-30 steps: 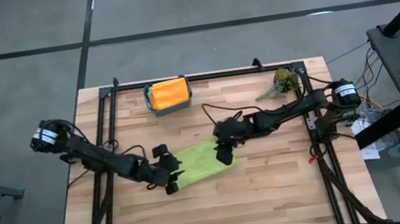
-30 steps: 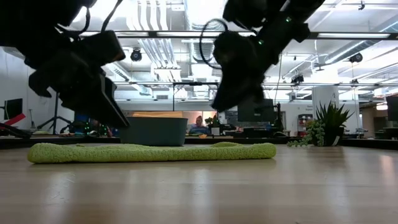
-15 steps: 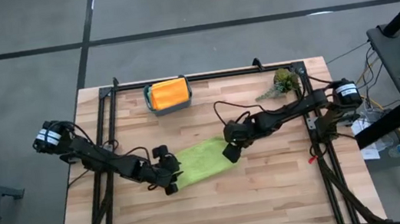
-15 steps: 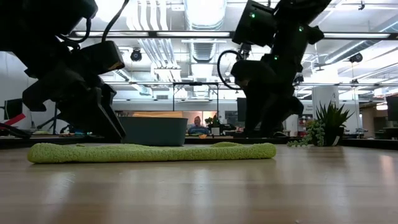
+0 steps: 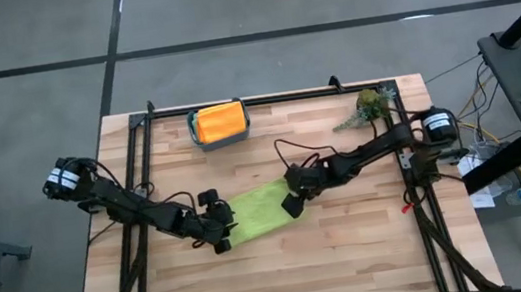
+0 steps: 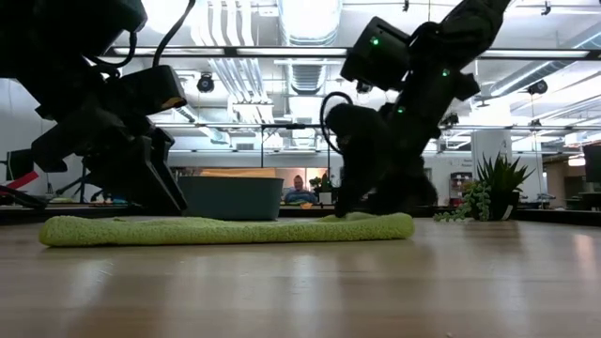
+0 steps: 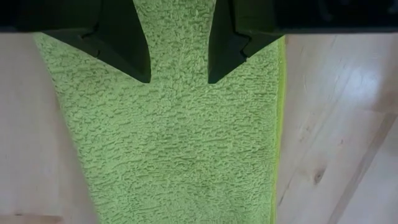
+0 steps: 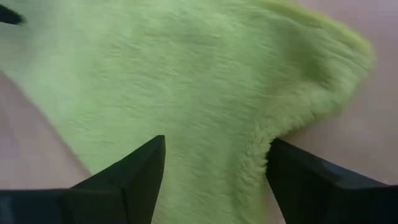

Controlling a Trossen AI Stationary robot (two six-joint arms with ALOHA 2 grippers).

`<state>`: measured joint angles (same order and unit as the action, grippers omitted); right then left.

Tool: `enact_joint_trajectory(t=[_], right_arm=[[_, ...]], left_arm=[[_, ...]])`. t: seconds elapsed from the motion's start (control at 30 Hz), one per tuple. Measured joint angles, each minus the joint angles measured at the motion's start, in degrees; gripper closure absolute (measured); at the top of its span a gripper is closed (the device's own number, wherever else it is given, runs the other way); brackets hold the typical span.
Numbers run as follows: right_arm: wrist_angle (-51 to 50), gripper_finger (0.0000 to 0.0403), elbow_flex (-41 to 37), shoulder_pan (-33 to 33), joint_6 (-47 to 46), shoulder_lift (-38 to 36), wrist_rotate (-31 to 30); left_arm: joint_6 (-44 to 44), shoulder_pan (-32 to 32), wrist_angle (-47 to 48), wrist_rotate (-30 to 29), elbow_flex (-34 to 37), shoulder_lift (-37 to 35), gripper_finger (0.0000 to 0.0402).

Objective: Fold microfiber towels
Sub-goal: Fold the light green microfiber towel

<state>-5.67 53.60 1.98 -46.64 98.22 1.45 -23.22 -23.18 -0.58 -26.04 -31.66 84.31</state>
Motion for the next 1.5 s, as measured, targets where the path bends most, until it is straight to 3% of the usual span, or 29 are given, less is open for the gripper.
enact_joint_trajectory(t=[0.23,0.43,0.63,0.8,0.93,1.2,1.37,1.5], right_arm=[[4.73,0.0194,-0.09,0.15,0.17,1.28,1.58],[4.98,0.0291,-0.17,0.13,1.18,1.35,1.53],[5.66,0.0384,-0.17,0.12,4.02,1.35,1.38],[2.61,0.0393,-0.22,-0.61,6.03,-0.77,1.58],[-5.57,0.0393,0.31,-1.54,6.76,-4.39,0.6],[-30.42,0.0394,6.93,-1.86,4.31,-9.6,-6.09],[-30.42,0.0394,10.65,-1.54,3.09,-8.18,-6.42],[-26.72,0.0394,13.87,-0.87,3.58,-4.35,-5.76]], left_arm=[[-0.02,0.03,-0.03,0.0,0.02,0.0,0.0257],[0.03,0.03,0.86,0.02,-0.44,-0.13,0.0257],[-1.86,-1.72,20.05,1.41,-5.24,-8.01,0.0266],[-2.03,-3.39,23.97,6.7,-2.85,-13.56,0.0278],[-5.67,-4.07,18.66,7.13,2.29,-14.37,0.0286],[-5.94,-4.07,-7.24,5.11,11.4,-9.92,0.0299],[-5.84,-4.02,-14.79,0.39,12.68,-5.36,0.03],[-4.9,-3.89,-19.81,0.19,12.67,-0.6,0.03]])
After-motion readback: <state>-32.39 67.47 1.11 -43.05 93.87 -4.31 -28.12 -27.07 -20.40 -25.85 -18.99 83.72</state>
